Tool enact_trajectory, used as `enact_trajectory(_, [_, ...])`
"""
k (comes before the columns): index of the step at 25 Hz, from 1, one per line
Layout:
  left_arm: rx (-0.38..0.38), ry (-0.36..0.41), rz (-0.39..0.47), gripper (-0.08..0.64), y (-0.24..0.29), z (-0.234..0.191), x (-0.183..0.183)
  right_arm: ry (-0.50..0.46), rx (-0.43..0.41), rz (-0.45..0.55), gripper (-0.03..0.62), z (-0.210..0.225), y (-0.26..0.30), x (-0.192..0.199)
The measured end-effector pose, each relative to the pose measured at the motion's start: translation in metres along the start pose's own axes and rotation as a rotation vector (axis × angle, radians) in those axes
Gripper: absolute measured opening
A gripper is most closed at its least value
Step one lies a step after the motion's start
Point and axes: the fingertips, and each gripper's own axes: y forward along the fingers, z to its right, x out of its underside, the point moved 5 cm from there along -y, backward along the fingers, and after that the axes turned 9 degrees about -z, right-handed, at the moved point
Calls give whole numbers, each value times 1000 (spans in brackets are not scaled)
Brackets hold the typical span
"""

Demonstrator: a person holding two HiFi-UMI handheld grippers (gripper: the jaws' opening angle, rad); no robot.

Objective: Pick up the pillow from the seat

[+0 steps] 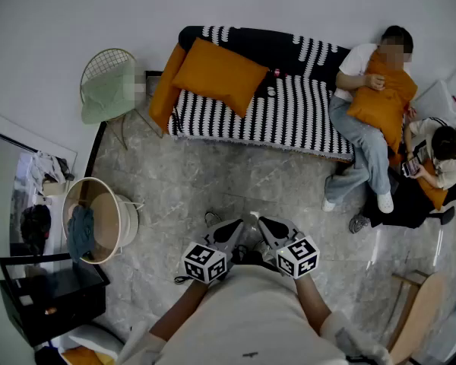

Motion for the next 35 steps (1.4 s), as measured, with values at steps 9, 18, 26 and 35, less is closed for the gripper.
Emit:
enact_trajectory(9, [2,-51,8,11,5,-15,-3,-33,-25,-23,8,4,18,-16])
enact_trajectory(18, [10,-124,38,11,-2,-70,-29,24,-87,-22,9,3,65,-56])
enact_trajectory(26, [-26,72,45,11,-18,-126,-88,-2,-55,-27,9,-2,126,-112])
enact_trajectory(35, [-81,126,53,11,-63,-199,-110,-61,-65,-60,9,-39,201,-150])
